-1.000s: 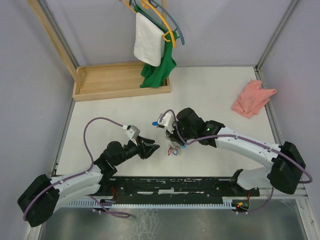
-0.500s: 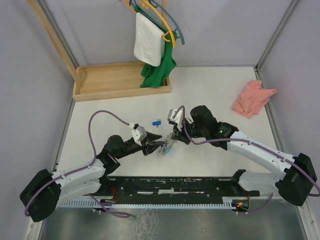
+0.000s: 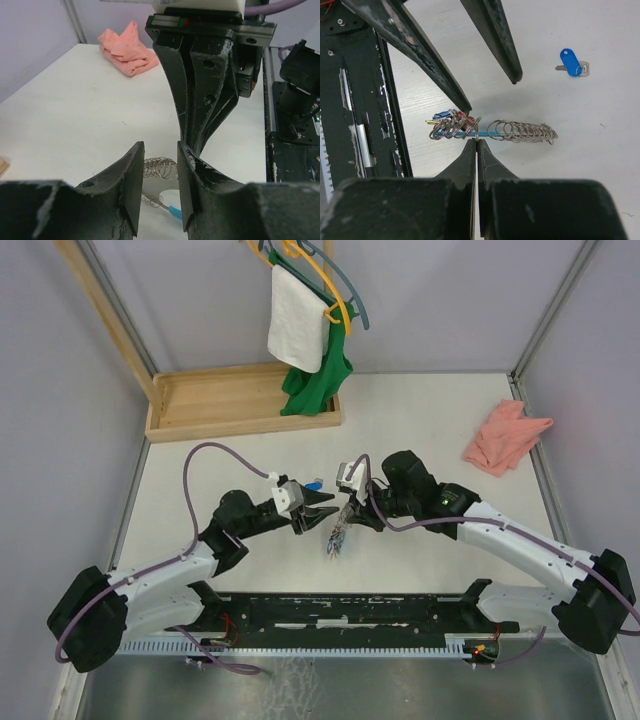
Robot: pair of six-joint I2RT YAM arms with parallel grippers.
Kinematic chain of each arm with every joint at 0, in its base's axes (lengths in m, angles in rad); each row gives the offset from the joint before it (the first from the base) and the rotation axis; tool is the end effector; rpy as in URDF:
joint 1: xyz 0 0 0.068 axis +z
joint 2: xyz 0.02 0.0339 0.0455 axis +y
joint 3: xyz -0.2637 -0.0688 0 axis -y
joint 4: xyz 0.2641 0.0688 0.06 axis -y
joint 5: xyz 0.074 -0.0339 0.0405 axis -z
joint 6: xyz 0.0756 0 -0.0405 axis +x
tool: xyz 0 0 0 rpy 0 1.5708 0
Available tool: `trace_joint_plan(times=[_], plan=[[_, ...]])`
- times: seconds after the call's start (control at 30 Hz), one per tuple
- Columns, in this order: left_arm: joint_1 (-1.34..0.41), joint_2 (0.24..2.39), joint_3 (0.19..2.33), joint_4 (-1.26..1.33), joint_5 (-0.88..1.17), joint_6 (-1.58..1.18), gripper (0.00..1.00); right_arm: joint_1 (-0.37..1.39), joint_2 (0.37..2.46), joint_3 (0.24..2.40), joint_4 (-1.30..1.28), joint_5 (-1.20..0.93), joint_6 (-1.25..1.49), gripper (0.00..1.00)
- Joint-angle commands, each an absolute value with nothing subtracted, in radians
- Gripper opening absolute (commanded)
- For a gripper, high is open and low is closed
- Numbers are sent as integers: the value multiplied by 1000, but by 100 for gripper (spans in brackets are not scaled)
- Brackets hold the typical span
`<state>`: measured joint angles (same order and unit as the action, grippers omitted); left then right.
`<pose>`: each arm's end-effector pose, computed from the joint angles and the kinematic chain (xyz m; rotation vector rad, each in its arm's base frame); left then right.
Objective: Put the keys on the keyring
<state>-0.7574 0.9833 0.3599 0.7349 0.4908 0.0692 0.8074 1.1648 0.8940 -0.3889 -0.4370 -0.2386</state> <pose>0.1667 -0.2066 0.2432 0.9761 1.1915 -0.9092 0.1836 0.2381 0.2556 -1.3433 1.8372 0.7932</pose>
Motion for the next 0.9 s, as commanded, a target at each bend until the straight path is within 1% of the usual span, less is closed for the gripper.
trace_joint_plan(times=[0.0,0.13,0.3,0.5,0.63,0.87], plan=[[-748,1067,426,771,592,103,40,805,1162,964,-400,-467,-256,1],[-732,1117,436,773,681,83,44,805,1148,971,-400,-463,-256,1],[-689,1103,384,856,782,58,50,805,1138,964,-392,-452,-259,1],[-677,1139,404,833,862,65,55,805,1137,968,-391,-461,-259,1],[-675,1175,419,813,865,71,55,805,1135,970,-392,-471,-258,1],[-672,1197,445,790,865,72,47,805,1145,982,-422,-484,-264,1]])
